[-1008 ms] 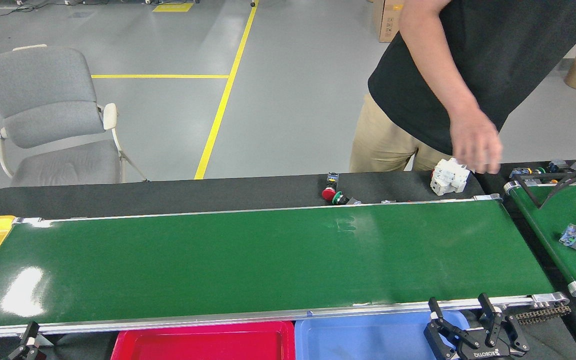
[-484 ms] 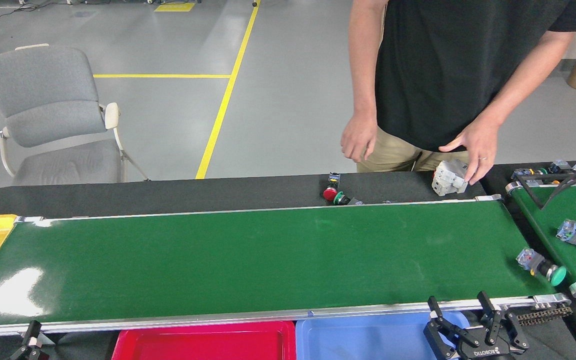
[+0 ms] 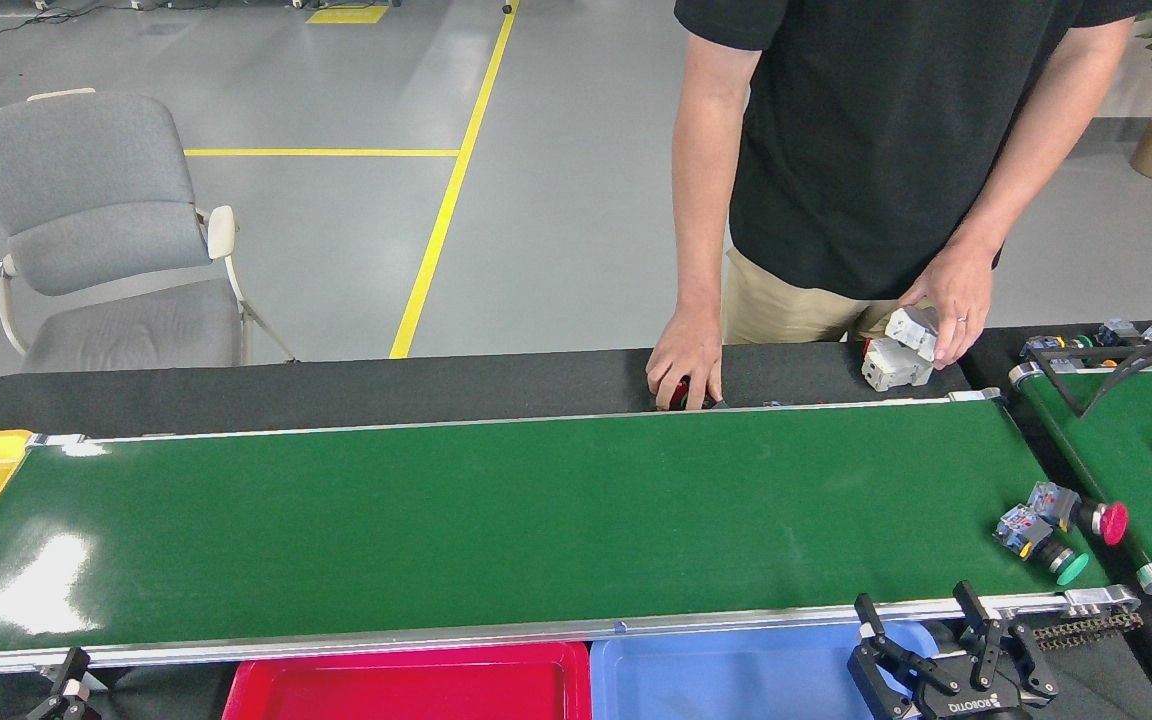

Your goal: Pick switch part from conveyor to tray

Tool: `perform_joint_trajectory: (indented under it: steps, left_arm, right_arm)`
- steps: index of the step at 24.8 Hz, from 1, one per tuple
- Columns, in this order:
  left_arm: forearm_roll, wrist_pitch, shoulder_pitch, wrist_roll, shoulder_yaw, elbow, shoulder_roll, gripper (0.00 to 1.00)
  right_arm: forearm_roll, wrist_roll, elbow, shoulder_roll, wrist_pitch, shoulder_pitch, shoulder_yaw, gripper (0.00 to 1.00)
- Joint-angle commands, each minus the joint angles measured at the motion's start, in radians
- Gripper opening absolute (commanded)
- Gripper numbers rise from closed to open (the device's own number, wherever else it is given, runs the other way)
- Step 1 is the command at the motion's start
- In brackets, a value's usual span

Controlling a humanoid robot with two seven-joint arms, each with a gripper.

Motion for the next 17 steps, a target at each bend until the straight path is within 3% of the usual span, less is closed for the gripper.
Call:
perform_joint_trajectory:
  steps: [1, 6, 10, 17]
  left_arm:
    - [0.005, -0.016, 0.000, 0.002, 0.008, -0.006, 0.013, 1.00]
    - [0.004, 0.015, 0.001, 0.004, 0.012, -0.013, 0.002, 1.00]
    - [0.002, 0.018, 0.000, 0.004, 0.012, -0.010, 0.005, 1.00]
    - [0.001, 0.016, -0.009, 0.004, 0.003, -0.006, 0.013, 1.00]
  right_arm:
    - [-0.003, -0.010, -0.011, -0.012, 0.007, -0.001, -0.007, 0.99]
    - [-0.006, -0.003, -0.011, -0.011, 0.007, 0.000, -0.024, 0.99]
    - [-0.015, 0.000, -0.005, -0.009, 0.006, 0.000, -0.118, 0.99]
    - [-0.050, 0.023, 0.076, -0.021, 0.009, -0.012, -0.161, 0.99]
